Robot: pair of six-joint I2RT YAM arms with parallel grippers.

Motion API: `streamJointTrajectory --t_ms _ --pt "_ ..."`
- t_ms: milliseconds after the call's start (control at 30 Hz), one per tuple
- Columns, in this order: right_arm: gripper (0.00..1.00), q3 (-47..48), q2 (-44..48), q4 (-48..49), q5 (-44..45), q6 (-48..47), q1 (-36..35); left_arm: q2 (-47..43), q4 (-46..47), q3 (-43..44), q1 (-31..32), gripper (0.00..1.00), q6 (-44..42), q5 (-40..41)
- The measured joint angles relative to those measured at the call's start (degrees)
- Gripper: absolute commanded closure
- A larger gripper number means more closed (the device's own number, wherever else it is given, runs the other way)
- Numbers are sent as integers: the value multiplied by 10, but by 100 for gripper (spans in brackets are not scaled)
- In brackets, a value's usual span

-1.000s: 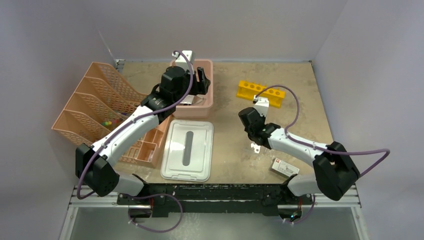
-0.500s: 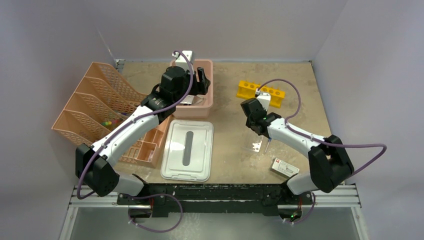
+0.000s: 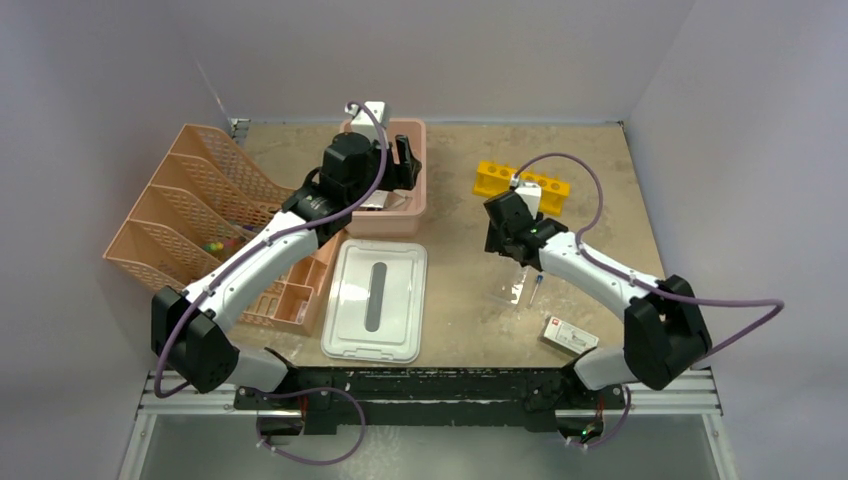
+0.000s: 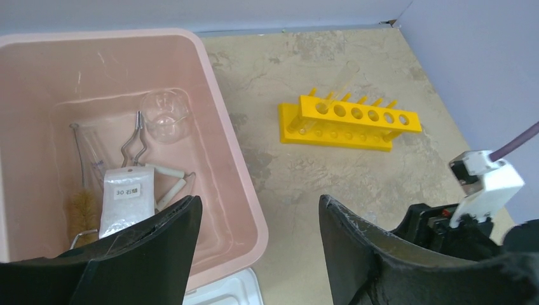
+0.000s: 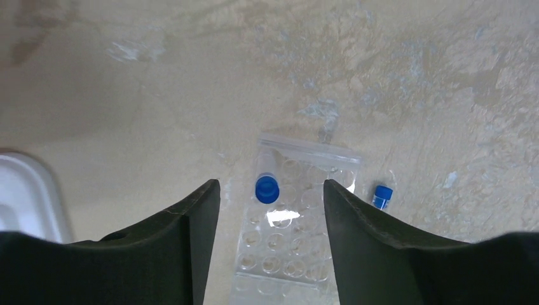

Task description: Organize the chemistry lab equipment

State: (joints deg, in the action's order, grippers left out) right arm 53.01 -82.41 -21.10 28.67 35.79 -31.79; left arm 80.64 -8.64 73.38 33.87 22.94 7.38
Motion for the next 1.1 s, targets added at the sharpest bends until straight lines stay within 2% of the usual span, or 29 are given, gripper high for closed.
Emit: streamJointTrajectory --t_ms 167,267,400,600,733,867,1100 --pt "36 41 42 -25 -13 -5 8 3 0 0 0 25 0 2" --pt "38 53 76 -38 -18 -4 30 3 1 0 0 24 0 3" --pt "47 56 115 -73 -15 8 58 3 4 0 0 22 0 4" --pt "47 49 142 -140 3 64 111 14 -10 15 0 21 6 3" --pt "48 17 145 -164 1 89 155 16 -18 17 0 14 14 0" --pt "50 -22 136 -165 -26 99 179 15 -15 16 0 11 16 -11" --pt "60 -92 63 -108 -116 92 208 -19 13 -21 0 8 15 -29"
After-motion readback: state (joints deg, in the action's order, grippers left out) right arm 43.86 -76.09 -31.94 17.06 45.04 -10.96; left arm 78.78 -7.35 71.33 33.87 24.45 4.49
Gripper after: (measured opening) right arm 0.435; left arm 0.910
